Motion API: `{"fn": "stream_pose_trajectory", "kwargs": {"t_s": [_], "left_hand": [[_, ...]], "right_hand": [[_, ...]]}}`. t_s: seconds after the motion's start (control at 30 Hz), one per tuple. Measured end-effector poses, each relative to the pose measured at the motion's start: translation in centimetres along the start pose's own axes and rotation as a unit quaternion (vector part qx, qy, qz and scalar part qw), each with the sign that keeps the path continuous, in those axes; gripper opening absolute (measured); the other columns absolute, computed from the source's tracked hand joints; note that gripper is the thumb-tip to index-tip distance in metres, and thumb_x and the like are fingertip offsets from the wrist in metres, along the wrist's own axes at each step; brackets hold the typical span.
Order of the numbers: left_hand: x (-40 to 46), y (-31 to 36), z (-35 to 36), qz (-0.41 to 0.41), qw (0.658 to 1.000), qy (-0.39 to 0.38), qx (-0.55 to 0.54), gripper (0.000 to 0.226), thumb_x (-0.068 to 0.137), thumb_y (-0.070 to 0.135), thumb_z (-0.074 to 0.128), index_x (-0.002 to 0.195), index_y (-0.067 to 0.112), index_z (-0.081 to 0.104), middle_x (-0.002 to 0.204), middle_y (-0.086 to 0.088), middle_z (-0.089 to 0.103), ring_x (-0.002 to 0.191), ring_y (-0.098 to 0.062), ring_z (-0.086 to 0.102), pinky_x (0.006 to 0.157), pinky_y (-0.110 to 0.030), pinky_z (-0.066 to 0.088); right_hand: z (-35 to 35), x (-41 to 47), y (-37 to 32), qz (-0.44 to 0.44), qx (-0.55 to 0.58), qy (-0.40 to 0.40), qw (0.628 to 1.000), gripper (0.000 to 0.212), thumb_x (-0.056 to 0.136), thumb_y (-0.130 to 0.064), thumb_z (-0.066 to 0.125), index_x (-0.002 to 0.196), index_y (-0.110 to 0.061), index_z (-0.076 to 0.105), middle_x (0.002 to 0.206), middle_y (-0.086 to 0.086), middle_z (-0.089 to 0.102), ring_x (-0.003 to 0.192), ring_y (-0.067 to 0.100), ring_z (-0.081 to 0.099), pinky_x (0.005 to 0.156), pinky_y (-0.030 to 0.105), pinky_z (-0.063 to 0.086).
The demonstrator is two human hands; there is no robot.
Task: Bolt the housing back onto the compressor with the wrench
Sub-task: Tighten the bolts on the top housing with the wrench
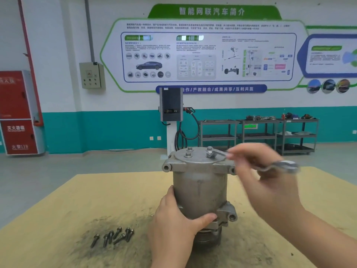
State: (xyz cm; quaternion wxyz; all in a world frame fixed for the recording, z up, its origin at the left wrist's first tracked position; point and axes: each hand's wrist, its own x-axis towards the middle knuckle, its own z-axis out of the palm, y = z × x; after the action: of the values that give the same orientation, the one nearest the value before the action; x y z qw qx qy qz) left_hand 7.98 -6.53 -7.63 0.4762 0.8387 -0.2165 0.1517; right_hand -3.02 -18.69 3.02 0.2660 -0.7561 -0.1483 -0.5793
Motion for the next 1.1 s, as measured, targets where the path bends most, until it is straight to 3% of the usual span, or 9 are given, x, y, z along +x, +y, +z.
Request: {"fn": "stream_pose_trajectory", "kwargs": {"t_s": [0.07, 0.17, 0.3, 0.37, 0.43, 0.53, 0.7, 0.87, 1.1], "left_hand": [[0.1, -0.1, 0.1, 0.002, 1.000, 0.001, -0.001, 0.120, 0.041, 0.086, 0.066, 0.145, 0.037, 0.033, 0.126, 0.024, 0.050, 0.115, -0.005, 0.053, 0.090, -0.033, 0.051], [0.2, -0.2, 0.2, 0.002, 1.000, -0.003, -0.011, 0.117, 0.041, 0.083, 0.068, 0.143, 0.036, 0.036, 0.127, 0.022, 0.052, 0.115, -0.005, 0.054, 0.090, -0.034, 0.051], [0.5, -0.5, 0.0, -0.001, 0.999, -0.006, -0.040, 0.114, 0.037, 0.083, 0.064, 0.139, 0.037, 0.041, 0.123, 0.024, 0.053, 0.112, -0.005, 0.054, 0.086, -0.032, 0.051], [0.5, -0.6, 0.0, -0.003, 0.999, -0.001, -0.049, 0.109, 0.041, 0.081, 0.067, 0.138, 0.037, 0.043, 0.123, 0.022, 0.054, 0.112, -0.006, 0.055, 0.086, -0.032, 0.051], [0.6, -0.6, -0.1, -0.011, 0.998, 0.005, -0.054, 0.101, 0.045, 0.077, 0.071, 0.134, 0.037, 0.047, 0.121, 0.020, 0.057, 0.111, -0.008, 0.056, 0.084, -0.033, 0.051], [0.6, -0.6, -0.1, -0.020, 0.998, 0.008, -0.054, 0.096, 0.046, 0.077, 0.071, 0.131, 0.037, 0.048, 0.119, 0.020, 0.059, 0.110, -0.010, 0.057, 0.081, -0.032, 0.050], [0.6, -0.3, -0.2, -0.007, 0.999, -0.004, -0.043, 0.106, 0.042, 0.077, 0.071, 0.137, 0.036, 0.046, 0.122, 0.020, 0.058, 0.112, -0.009, 0.056, 0.083, -0.031, 0.049], [0.4, -0.2, 0.2, -0.002, 0.999, 0.000, -0.040, 0.110, 0.044, 0.074, 0.076, 0.141, 0.034, 0.043, 0.118, 0.021, 0.055, 0.108, -0.007, 0.054, 0.083, -0.029, 0.048], [0.4, -0.2, 0.6, -0.010, 1.000, 0.006, -0.016, 0.112, 0.047, 0.072, 0.081, 0.143, 0.032, 0.039, 0.113, 0.019, 0.050, 0.102, -0.007, 0.053, 0.082, -0.026, 0.047]], "right_hand": [[1.2, 1.1, -1.2, -0.075, -0.098, -0.095, 0.988, 0.016, 0.083, -0.007, 0.059, 0.089, -0.012, 0.073, 0.076, -0.006, 0.061, 0.067, 0.005, 0.054, 0.061, 0.018, 0.045], [3.8, 4.8, -2.9, -0.080, -0.201, -0.268, 0.939, 0.012, 0.087, -0.017, 0.062, 0.090, -0.021, 0.073, 0.073, -0.011, 0.054, 0.066, 0.007, 0.048, 0.063, 0.030, 0.046], [5.7, 9.5, -3.2, -0.023, -0.224, -0.435, 0.872, 0.034, 0.088, -0.019, 0.058, 0.061, -0.035, 0.045, 0.061, -0.017, 0.040, 0.060, 0.001, 0.040, 0.056, 0.023, 0.032], [6.6, 10.3, -3.4, -0.028, -0.251, -0.469, 0.846, 0.027, 0.086, -0.016, 0.056, 0.066, -0.033, 0.048, 0.063, -0.015, 0.044, 0.062, 0.001, 0.042, 0.053, 0.022, 0.032], [7.6, 10.1, -3.7, -0.058, -0.311, -0.476, 0.820, 0.015, 0.085, -0.014, 0.054, 0.073, -0.023, 0.053, 0.067, -0.007, 0.049, 0.062, 0.008, 0.044, 0.051, 0.025, 0.034], [8.5, 9.1, -3.8, -0.099, -0.378, -0.441, 0.808, 0.022, 0.087, -0.009, 0.049, 0.067, -0.017, 0.042, 0.064, -0.001, 0.045, 0.056, 0.014, 0.041, 0.046, 0.025, 0.030], [7.3, 8.6, -3.4, -0.107, -0.369, -0.427, 0.818, 0.017, 0.090, -0.007, 0.046, 0.102, -0.014, 0.054, 0.070, -0.002, 0.045, 0.055, 0.015, 0.039, 0.045, 0.026, 0.029], [3.7, 8.0, -2.3, -0.120, -0.305, -0.373, 0.868, 0.021, 0.095, -0.011, 0.048, 0.114, -0.017, 0.040, 0.065, -0.001, 0.051, 0.051, 0.019, 0.049, 0.041, 0.028, 0.036], [4.5, 7.5, -1.1, -0.206, -0.324, -0.337, 0.859, 0.034, 0.092, -0.002, 0.056, 0.118, -0.017, 0.042, 0.068, 0.001, 0.048, 0.053, 0.023, 0.052, 0.051, 0.039, 0.053]]}}
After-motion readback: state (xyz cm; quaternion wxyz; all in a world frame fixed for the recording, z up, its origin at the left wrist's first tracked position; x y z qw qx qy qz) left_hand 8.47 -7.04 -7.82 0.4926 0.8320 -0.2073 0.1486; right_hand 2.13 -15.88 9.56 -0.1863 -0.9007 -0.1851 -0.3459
